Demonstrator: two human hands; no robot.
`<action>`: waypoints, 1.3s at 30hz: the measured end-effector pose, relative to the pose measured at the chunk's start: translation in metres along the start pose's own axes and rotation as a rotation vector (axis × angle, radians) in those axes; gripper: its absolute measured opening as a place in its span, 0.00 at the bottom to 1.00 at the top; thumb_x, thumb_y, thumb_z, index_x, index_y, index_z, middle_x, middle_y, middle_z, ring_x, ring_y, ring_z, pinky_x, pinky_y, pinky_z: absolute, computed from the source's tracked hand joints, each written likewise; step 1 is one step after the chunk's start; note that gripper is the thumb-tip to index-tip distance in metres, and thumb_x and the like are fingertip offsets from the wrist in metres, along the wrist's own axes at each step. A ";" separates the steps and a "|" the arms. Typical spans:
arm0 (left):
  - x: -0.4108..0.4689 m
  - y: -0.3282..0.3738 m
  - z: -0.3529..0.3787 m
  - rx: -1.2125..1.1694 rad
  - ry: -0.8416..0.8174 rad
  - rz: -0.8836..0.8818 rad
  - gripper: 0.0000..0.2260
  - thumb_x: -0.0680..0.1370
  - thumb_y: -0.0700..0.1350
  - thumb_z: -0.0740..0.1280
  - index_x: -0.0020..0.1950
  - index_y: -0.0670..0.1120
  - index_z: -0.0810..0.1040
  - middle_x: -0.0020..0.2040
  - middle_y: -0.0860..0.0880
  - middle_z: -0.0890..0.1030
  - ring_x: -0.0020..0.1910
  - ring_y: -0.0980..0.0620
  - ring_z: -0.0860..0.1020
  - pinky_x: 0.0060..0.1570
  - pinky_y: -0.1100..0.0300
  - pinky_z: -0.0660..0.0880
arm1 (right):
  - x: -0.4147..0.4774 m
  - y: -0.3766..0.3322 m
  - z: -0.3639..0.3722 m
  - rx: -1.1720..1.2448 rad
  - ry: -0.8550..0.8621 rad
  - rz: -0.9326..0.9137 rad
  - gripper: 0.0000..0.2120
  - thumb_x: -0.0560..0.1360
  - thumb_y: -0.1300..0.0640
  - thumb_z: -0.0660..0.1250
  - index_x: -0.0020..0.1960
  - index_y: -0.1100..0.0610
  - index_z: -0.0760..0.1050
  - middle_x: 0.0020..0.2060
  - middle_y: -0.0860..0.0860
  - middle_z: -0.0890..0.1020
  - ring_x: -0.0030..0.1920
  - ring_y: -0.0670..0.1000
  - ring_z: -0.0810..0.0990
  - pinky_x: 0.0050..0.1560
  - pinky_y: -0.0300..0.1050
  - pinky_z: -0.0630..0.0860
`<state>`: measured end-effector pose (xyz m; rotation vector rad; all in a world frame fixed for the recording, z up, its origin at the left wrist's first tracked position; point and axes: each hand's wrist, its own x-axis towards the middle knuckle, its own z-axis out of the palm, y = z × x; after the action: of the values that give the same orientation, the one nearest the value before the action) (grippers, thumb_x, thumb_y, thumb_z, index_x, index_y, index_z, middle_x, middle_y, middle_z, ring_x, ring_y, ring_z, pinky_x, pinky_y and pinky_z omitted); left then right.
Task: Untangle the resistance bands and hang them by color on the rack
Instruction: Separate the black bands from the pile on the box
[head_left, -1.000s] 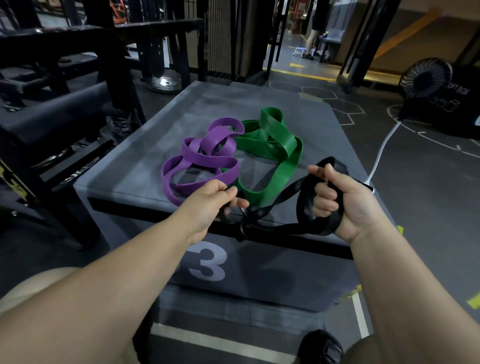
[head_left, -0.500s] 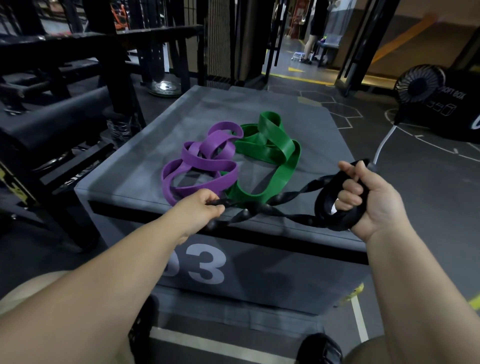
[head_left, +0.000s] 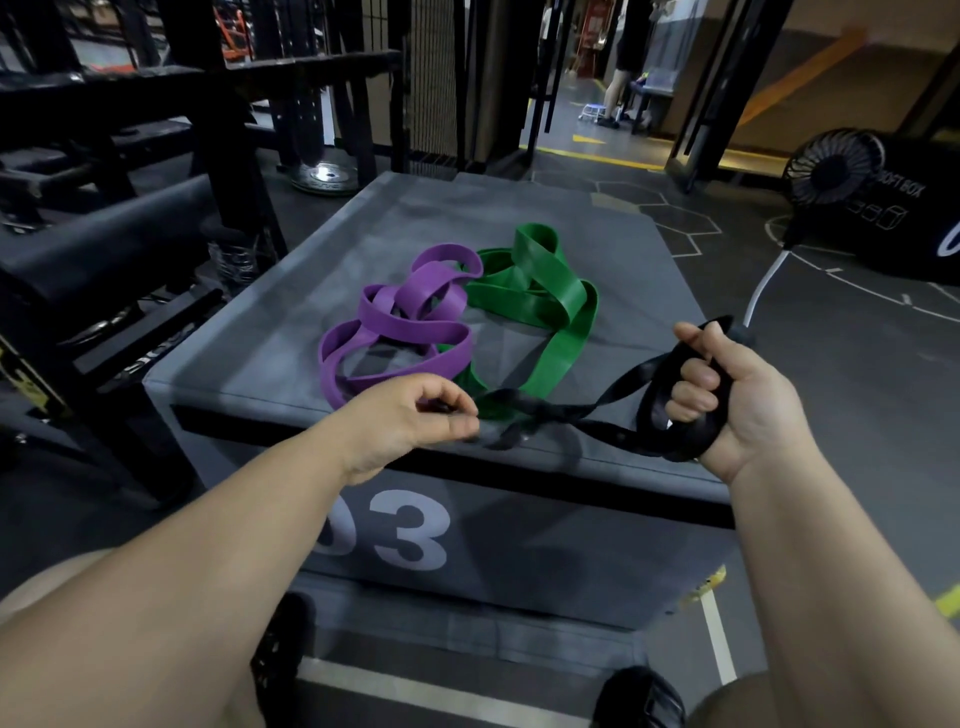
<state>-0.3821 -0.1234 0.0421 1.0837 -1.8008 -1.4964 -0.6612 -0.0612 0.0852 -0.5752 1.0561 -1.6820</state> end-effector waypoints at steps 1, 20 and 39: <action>0.000 -0.001 0.000 0.090 -0.026 -0.005 0.09 0.70 0.39 0.75 0.47 0.49 0.81 0.42 0.54 0.79 0.39 0.62 0.76 0.44 0.68 0.73 | 0.000 0.000 -0.001 0.000 0.002 -0.001 0.10 0.80 0.51 0.61 0.52 0.57 0.75 0.25 0.46 0.64 0.21 0.44 0.60 0.23 0.36 0.59; 0.016 -0.007 -0.006 -0.104 0.455 0.026 0.08 0.79 0.35 0.63 0.48 0.45 0.79 0.43 0.48 0.81 0.36 0.58 0.77 0.39 0.67 0.74 | -0.001 -0.002 -0.002 0.043 0.016 0.044 0.11 0.80 0.50 0.61 0.47 0.57 0.75 0.23 0.45 0.64 0.20 0.43 0.60 0.21 0.35 0.59; -0.006 0.002 -0.012 0.073 -0.308 0.042 0.11 0.70 0.40 0.66 0.52 0.43 0.73 0.39 0.54 0.73 0.41 0.59 0.72 0.47 0.66 0.71 | 0.006 0.001 -0.010 0.007 0.097 0.001 0.10 0.80 0.50 0.62 0.45 0.55 0.74 0.24 0.46 0.64 0.21 0.44 0.60 0.22 0.35 0.60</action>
<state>-0.3695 -0.1246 0.0472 0.8792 -2.0856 -1.6553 -0.6705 -0.0628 0.0790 -0.4929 1.1186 -1.7269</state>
